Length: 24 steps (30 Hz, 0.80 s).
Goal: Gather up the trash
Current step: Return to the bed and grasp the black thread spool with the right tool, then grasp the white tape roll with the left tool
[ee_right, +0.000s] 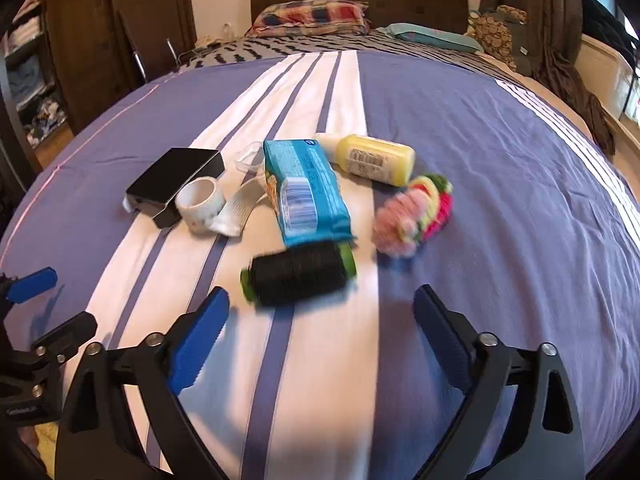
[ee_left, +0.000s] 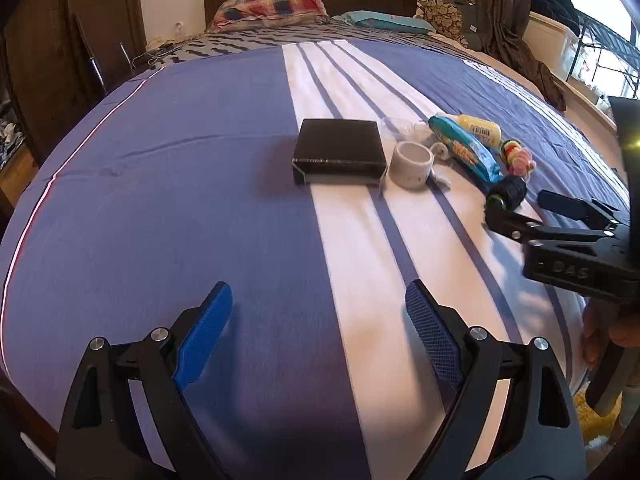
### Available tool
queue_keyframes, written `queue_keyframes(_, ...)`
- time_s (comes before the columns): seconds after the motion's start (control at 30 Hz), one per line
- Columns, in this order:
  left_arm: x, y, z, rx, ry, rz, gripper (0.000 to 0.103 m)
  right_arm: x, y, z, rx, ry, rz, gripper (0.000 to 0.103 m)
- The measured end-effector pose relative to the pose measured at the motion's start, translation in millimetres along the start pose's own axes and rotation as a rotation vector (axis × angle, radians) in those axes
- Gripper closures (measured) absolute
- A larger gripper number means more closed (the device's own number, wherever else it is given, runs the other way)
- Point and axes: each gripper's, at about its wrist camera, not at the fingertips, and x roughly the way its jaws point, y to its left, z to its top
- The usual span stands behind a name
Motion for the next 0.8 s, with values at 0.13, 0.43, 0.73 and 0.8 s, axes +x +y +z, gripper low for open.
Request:
queue_keyframes(0.13, 6, -8, 11, 0.017, -0.004, -0.015, 0.019, 2, 0, 4, -0.028, -0.012, 0.001, 0.043)
queue_keyframes(0.43, 25, -42, 32, 0.077, -0.013, -0.089, 0.058, -20, -32, -9, 0.044, -0.038, 0.008, 0.047)
queue_keyframes(0.73, 55, -63, 45, 0.095, 0.006, -0.109, 0.066, -36, -58, -27, 0.102, -0.054, 0.033, 0.047)
queue_keyframes(0.8, 61, -63, 51, 0.092, 0.006, -0.103, 0.066, -38, -59, -29, 0.100, -0.060, 0.043, 0.047)
